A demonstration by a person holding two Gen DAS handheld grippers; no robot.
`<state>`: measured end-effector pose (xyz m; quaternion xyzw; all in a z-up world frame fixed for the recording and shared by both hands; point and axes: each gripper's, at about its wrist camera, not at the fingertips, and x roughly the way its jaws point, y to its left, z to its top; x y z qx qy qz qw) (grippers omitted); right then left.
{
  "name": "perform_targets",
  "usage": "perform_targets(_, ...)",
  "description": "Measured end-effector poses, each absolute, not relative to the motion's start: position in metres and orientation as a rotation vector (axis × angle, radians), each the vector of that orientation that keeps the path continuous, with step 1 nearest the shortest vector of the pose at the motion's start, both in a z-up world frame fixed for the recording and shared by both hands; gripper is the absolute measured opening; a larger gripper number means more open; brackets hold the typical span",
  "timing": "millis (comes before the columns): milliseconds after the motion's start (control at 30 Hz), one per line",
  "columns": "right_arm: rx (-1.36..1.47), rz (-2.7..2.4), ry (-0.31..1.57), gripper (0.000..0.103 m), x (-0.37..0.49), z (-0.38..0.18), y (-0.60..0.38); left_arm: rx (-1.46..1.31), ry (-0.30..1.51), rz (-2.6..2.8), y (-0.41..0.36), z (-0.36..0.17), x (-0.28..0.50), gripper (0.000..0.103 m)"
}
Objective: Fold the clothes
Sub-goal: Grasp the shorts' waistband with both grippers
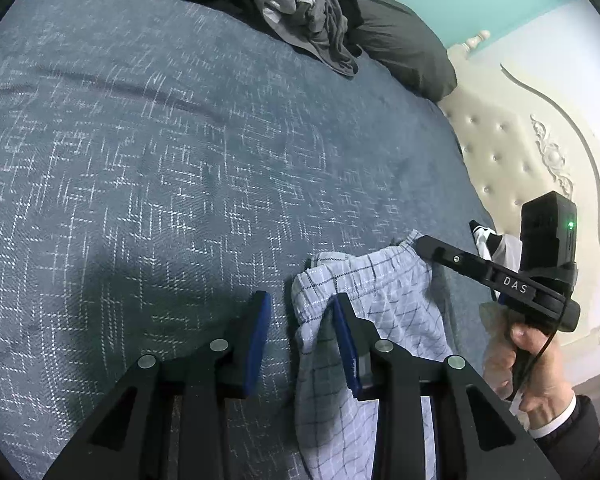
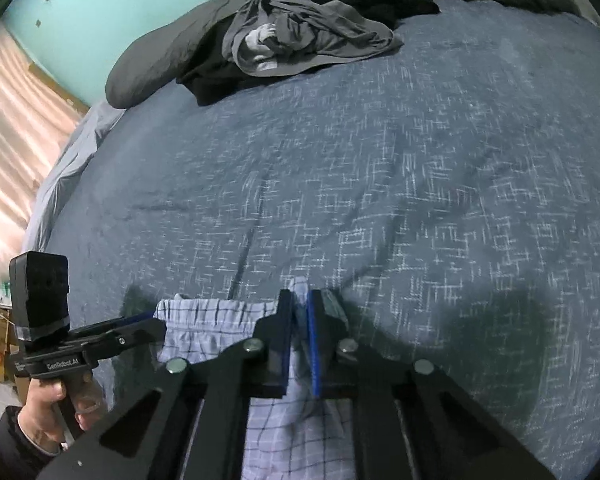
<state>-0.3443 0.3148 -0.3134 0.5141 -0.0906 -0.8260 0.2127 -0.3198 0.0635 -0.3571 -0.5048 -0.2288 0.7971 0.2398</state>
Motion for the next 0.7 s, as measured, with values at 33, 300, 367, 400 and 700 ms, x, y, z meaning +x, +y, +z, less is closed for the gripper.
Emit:
perform_targets(33, 1.430, -2.299, -0.236, 0.006, -0.345, -0.313, 0.314, -1.382, -0.625, 2.184, 0.064, -0.357, -0.319, 0.035)
perform_targets(300, 1.482, -2.313, -0.215, 0.010, -0.350, -0.315, 0.320, -1.397, -0.643, 2.199, 0.060, -0.355, -0.320, 0.034)
perform_targets(367, 1.527, -2.308, -0.205, 0.021, -0.354, -0.317, 0.321, -1.401, -0.643, 2.192, 0.059, -0.355, -0.321, 0.034)
perform_targets(400, 1.538, -2.301, -0.208, 0.024, -0.355, -0.318, 0.322, -1.402, -0.644, 2.190, 0.060, -0.355, -0.321, 0.035)
perform_targets(700, 1.578, -2.195, -0.285, 0.032, -0.360, -0.326, 0.334, -1.405, -0.695, 2.141, 0.063, -0.361, -0.326, 0.037)
